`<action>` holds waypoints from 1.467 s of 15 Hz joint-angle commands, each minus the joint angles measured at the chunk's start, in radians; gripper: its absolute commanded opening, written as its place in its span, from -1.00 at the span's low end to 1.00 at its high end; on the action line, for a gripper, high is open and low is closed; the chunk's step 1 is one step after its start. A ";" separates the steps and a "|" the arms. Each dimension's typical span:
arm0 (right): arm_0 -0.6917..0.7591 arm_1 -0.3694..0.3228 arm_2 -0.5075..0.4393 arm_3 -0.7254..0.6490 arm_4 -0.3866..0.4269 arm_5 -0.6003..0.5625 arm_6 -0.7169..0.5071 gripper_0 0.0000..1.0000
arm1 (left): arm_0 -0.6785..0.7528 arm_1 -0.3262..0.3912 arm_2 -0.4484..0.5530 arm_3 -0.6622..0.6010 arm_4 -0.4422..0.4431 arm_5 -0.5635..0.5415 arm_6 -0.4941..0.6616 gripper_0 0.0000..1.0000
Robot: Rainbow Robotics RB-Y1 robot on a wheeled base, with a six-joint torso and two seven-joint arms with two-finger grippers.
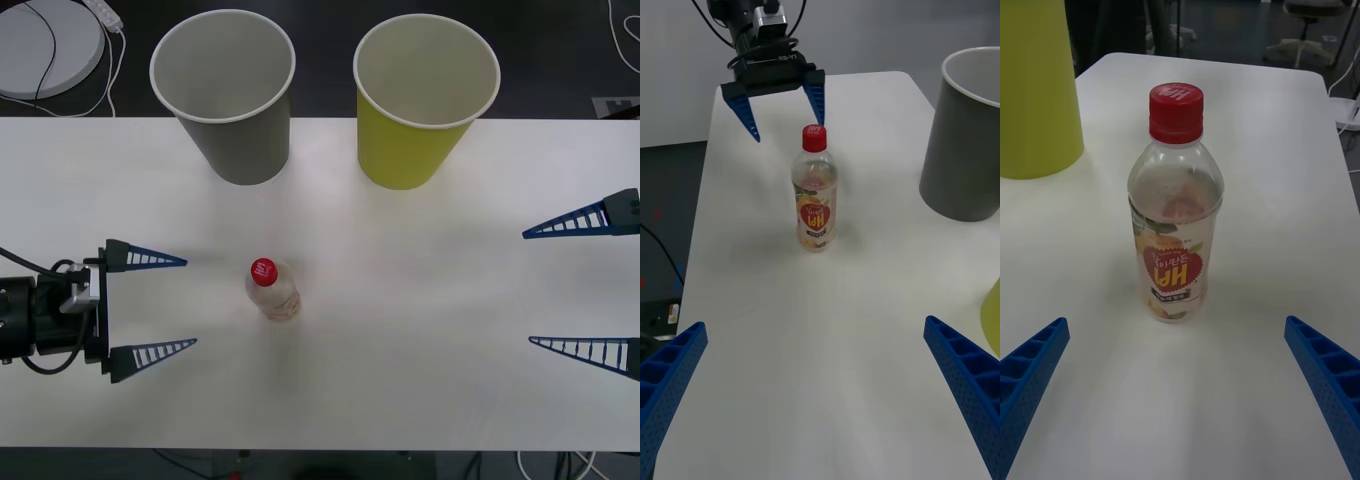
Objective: Put the can into the green bin and the plastic bottle into the gray bin
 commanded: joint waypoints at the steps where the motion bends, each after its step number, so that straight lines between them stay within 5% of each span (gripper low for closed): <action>1: 0.000 0.000 0.000 0.000 0.000 0.000 0.000 1.00 | -0.014 -0.024 -0.031 0.000 -0.002 0.027 -0.001 1.00; 22: 0.000 0.000 0.000 0.000 0.000 0.000 0.000 1.00 | -0.067 -0.336 -0.041 0.000 -0.278 0.081 0.092 1.00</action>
